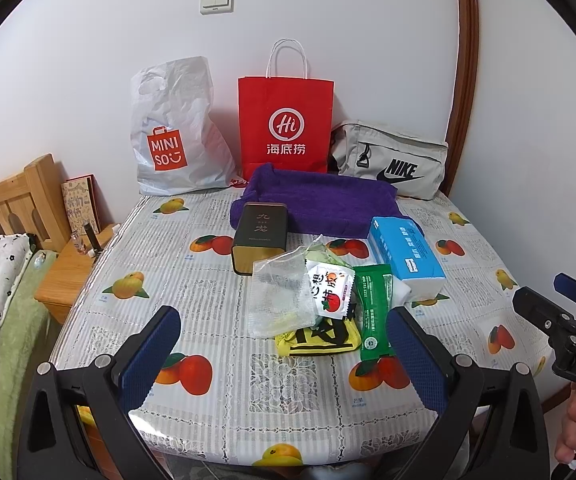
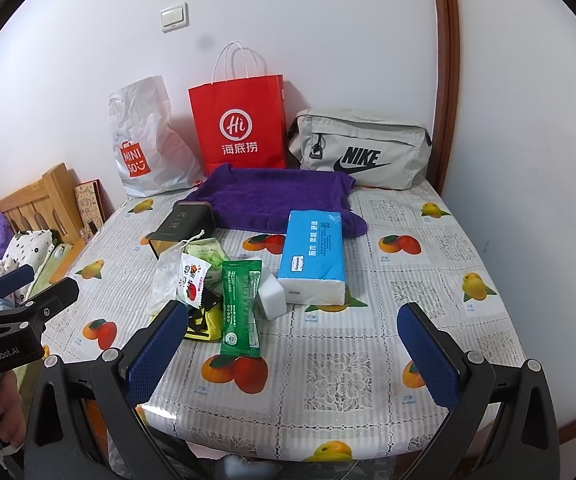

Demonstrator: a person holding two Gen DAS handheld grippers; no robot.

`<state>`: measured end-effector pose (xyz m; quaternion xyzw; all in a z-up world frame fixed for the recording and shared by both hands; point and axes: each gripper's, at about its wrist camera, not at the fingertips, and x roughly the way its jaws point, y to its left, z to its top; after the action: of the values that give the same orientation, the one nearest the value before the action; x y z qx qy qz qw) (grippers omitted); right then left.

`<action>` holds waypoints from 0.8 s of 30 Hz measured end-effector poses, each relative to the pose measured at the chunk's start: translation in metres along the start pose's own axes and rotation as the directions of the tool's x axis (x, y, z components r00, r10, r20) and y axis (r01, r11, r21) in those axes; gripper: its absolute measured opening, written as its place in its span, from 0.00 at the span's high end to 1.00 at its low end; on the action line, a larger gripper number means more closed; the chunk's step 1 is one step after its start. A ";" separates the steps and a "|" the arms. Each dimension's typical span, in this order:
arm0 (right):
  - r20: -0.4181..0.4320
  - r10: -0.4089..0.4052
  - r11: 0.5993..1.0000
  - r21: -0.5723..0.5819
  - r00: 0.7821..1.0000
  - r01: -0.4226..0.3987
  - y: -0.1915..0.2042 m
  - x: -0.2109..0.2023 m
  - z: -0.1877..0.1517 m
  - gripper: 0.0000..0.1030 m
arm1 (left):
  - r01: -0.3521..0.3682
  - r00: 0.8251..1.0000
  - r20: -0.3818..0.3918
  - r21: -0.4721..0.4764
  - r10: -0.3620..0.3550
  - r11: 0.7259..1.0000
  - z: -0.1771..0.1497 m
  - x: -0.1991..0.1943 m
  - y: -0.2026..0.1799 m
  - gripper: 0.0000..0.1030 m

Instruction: Organize soft objects

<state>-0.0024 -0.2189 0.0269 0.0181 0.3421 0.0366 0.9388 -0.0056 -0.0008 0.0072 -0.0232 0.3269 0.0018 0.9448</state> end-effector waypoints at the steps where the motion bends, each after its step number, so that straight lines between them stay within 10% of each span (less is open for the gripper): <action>1: 0.000 0.000 1.000 0.001 1.000 0.000 0.000 0.000 0.000 0.00 | 0.000 1.000 -0.001 0.000 0.000 1.000 0.000 0.000 0.000 0.00; 24: 0.006 0.001 1.000 0.000 1.000 -0.001 -0.002 -0.002 0.000 0.00 | 0.007 1.000 -0.011 0.004 -0.007 1.000 -0.009 0.004 -0.001 0.00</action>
<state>-0.0041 -0.2212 0.0276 0.0183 0.3393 0.0370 0.9398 -0.0079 -0.0022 -0.0021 -0.0225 0.3321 -0.0024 0.9430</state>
